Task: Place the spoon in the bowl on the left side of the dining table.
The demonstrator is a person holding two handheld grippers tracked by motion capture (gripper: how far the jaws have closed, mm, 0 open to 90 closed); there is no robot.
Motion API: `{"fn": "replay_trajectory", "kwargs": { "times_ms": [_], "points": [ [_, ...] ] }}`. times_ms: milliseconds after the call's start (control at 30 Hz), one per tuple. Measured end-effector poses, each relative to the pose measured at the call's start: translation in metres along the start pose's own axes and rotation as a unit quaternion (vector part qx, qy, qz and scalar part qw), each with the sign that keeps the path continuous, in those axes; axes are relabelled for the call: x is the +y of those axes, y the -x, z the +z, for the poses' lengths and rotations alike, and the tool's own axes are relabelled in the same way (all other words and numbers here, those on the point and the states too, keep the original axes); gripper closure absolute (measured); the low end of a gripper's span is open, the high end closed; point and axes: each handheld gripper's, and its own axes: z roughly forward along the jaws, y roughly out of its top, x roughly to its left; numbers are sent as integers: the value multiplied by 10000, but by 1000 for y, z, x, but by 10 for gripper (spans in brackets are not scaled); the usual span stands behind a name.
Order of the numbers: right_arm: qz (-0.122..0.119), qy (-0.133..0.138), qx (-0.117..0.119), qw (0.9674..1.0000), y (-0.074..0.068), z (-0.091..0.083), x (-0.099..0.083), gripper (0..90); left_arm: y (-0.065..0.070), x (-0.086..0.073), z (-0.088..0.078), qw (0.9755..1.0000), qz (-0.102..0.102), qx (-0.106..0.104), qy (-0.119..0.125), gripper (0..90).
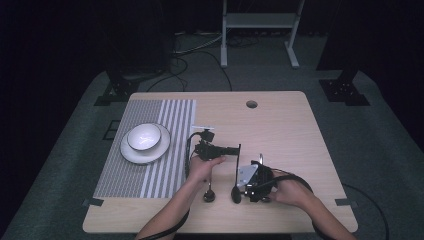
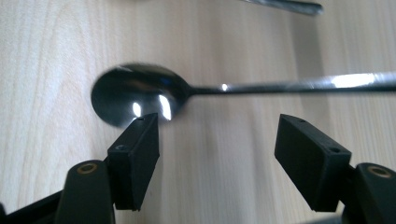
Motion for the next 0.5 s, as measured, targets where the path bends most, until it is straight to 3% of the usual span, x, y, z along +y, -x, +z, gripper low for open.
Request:
{"fn": "replay_trajectory", "kwargs": {
  "times_ms": [133,300,500],
  "points": [
    [442,212,-28,9988,7,-11,-16,288,9,3,-1,9999,143,53,-9,900],
    [1054,500,-9,9932,17,-23,-38,282,14,7,-5,9994,286,186,-64,900],
    [1392,573,-32,9886,22,-29,-57,279,17,13,-12,9990,362,271,-34,900]
  ]
}}
